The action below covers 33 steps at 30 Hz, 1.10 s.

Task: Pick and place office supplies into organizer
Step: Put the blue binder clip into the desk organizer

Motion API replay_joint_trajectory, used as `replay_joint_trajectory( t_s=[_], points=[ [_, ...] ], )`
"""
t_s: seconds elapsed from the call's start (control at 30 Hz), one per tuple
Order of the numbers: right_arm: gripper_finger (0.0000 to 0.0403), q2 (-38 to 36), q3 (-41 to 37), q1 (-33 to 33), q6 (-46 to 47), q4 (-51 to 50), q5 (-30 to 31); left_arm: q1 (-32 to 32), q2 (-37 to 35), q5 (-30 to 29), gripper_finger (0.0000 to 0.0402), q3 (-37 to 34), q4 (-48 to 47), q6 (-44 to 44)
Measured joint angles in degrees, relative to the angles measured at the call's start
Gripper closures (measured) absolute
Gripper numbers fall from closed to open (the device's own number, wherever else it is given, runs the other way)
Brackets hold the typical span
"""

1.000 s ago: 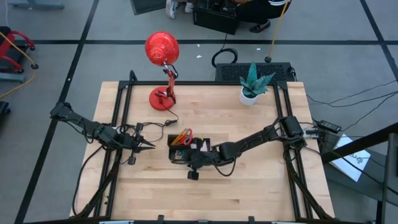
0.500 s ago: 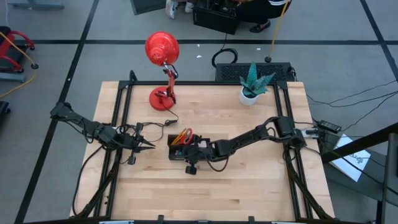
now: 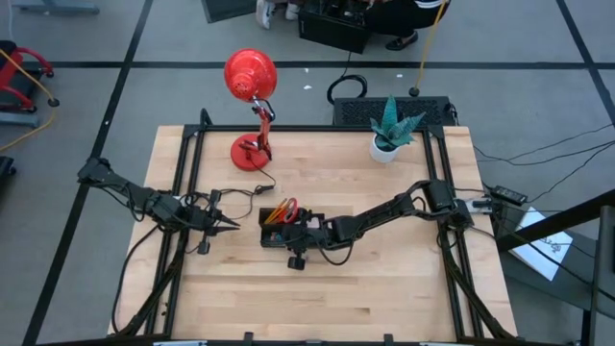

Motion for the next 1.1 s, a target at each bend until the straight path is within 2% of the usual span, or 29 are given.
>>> replay_joint_trajectory(
  t_s=[0.47, 1.1],
  points=[
    [0.0352, 0.0, 0.0, 0.0, 0.3, -0.9, -1.2, 0.0, 0.0, 0.0, 0.0364, 0.0, 0.0, 0.0],
    [0.0299, 0.0, 0.0, 0.1, 1.8, -0.5, -1.4, 0.0, 0.0, 0.0, 0.0364, 0.0, 0.0, -0.1]
  ],
)
